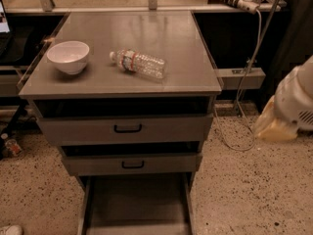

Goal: Close bottom drawer

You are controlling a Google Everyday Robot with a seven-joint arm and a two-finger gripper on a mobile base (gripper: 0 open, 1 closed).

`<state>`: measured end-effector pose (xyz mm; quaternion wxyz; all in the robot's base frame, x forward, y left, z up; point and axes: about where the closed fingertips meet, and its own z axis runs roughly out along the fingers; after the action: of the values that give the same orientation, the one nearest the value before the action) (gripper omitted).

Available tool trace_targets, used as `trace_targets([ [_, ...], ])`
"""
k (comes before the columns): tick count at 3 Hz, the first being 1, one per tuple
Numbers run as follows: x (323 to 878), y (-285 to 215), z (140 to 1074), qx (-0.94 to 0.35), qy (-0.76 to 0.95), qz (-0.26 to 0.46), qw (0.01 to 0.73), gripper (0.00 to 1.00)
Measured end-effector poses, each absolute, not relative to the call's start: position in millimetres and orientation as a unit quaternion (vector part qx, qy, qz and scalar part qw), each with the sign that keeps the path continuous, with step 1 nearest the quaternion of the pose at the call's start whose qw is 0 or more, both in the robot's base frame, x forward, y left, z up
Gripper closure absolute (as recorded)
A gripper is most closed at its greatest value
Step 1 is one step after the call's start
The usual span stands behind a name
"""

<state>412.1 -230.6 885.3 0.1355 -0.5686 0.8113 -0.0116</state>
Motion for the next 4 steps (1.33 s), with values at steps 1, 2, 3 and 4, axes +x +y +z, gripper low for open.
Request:
trace_targets([
  [1, 370.3, -236.1, 803.9, -0.559, 0.825, 0.033, 0.071, 1.00],
  [2, 370.3, -236.1, 803.8, -0.559, 0.825, 0.033, 0.071, 1.00],
  [3, 357.4, -237.4, 763.2, -0.544, 0.836, 0.060, 0.050, 1.00],
  [4, 330.2, -237.7, 689.8, -0.515, 0.851, 0.096, 0.013, 1.00],
])
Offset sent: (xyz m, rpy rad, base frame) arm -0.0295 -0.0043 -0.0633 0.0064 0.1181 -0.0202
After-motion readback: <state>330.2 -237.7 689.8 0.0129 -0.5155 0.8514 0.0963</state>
